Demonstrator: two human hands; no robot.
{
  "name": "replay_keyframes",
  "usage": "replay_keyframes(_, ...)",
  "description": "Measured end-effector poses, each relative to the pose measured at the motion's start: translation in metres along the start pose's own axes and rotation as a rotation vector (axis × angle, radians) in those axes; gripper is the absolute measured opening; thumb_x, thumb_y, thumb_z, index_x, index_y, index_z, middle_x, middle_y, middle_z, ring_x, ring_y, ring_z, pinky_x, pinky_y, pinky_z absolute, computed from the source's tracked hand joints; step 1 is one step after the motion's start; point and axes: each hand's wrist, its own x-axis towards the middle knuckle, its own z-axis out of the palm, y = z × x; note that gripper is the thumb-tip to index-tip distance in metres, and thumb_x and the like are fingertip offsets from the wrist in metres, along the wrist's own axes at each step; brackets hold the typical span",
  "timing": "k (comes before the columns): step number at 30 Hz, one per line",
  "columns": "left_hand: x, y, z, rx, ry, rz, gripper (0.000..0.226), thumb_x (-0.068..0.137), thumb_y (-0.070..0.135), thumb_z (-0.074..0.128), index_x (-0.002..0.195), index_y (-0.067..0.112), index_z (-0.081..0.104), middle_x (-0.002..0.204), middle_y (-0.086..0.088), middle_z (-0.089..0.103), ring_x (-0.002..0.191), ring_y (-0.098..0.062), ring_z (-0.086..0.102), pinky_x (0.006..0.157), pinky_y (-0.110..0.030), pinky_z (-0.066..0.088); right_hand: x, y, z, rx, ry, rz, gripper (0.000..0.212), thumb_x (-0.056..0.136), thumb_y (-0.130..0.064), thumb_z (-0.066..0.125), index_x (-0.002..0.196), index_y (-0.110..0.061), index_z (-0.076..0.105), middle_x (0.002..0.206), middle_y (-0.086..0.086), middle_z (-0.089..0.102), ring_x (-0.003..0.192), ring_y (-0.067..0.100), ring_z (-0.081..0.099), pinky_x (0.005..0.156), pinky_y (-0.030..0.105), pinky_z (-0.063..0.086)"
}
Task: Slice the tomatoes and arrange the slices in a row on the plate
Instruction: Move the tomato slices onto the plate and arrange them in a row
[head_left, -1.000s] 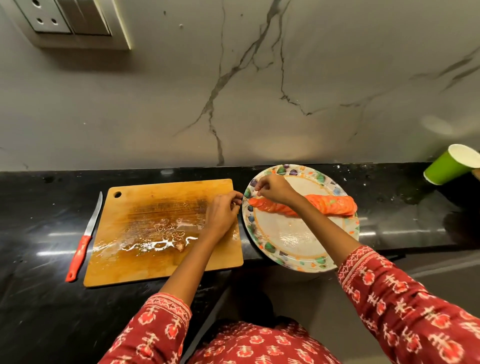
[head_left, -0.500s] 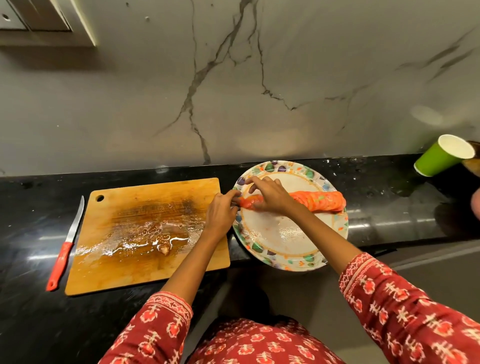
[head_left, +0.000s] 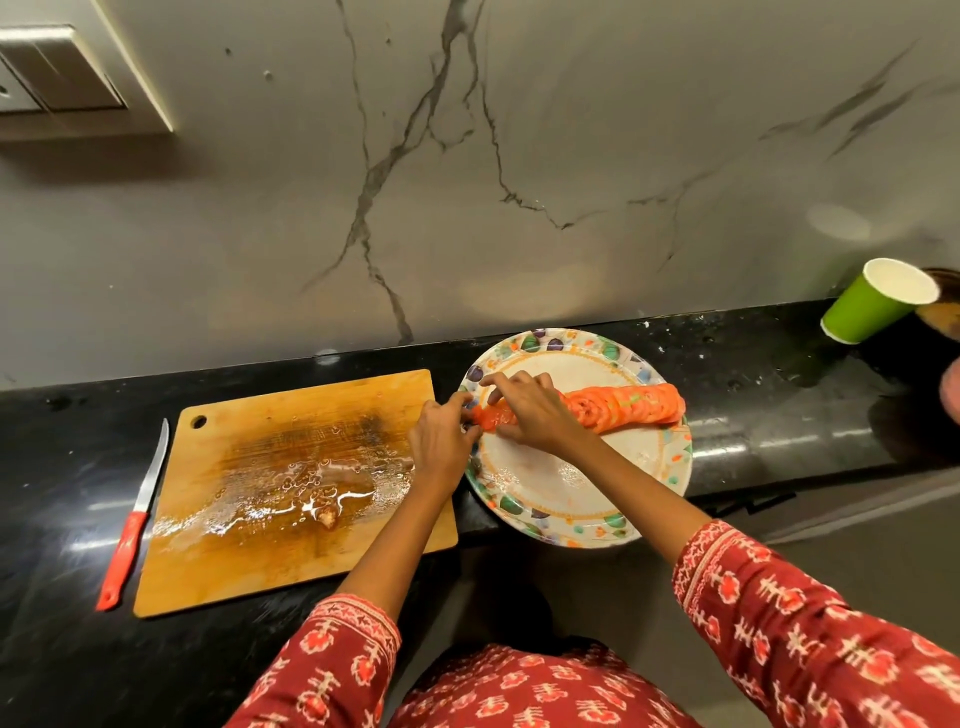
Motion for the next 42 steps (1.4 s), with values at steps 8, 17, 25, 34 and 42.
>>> replay_keyframes(8,-0.003,0.003,-0.002,0.028,0.024,0.006,0.049,0.079,0.030,0.070,0.124,0.021,0.053,0.105,-0.002,0.066,0.103,-0.019,0.051,0.071,-0.033,0.039,-0.006,0.008,-0.002,0.033,0.019,0.017,0.057,0.085,-0.027,0.062,0.136,-0.020,0.036,0.125,0.000,0.057,0.120,0.021,0.042,0.092,0.036,0.028)
replay_keyframes(17,-0.001,0.015,-0.005,-0.021,0.014,-0.007,0.045,0.082,0.028,0.067,0.124,0.020,0.054,0.105,-0.005,0.065,0.106,-0.022,0.052,0.073,-0.034,0.039,-0.006,0.009,-0.001,0.060,0.019,0.055,0.060,0.083,-0.029,0.063,0.136,-0.020,0.035,0.122,0.000,0.058,0.118,0.020,0.043,0.089,0.035,0.027)
replay_keyframes(25,-0.006,0.019,-0.010,-0.018,-0.014,0.000,0.050,0.080,0.026,0.069,0.127,0.019,0.052,0.106,-0.007,0.062,0.107,-0.023,0.050,0.078,-0.035,0.039,-0.014,0.015,0.000,0.058,0.045,0.035,0.064,0.083,-0.028,0.062,0.138,-0.019,0.032,0.121,-0.001,0.059,0.120,0.019,0.045,0.100,0.036,0.022)
replay_keyframes(34,-0.003,0.015,-0.009,-0.033,-0.015,-0.006,0.050,0.079,0.030,0.069,0.125,0.020,0.053,0.105,-0.007,0.063,0.106,-0.022,0.051,0.077,-0.035,0.041,-0.016,0.020,-0.005,0.072,0.083,0.050,0.070,0.081,-0.032,0.065,0.140,-0.017,0.031,0.120,0.002,0.060,0.121,0.020,0.047,0.110,0.040,0.013)
replay_keyframes(42,-0.006,0.014,-0.010,-0.030,-0.010,0.024,0.049,0.080,0.030,0.069,0.125,0.020,0.054,0.103,-0.005,0.064,0.105,-0.021,0.052,0.079,-0.036,0.043,-0.016,0.018,-0.008,0.082,0.081,0.090,0.073,0.080,-0.034,0.069,0.140,-0.017,0.030,0.122,0.002,0.061,0.124,0.020,0.046,0.112,0.042,0.010)
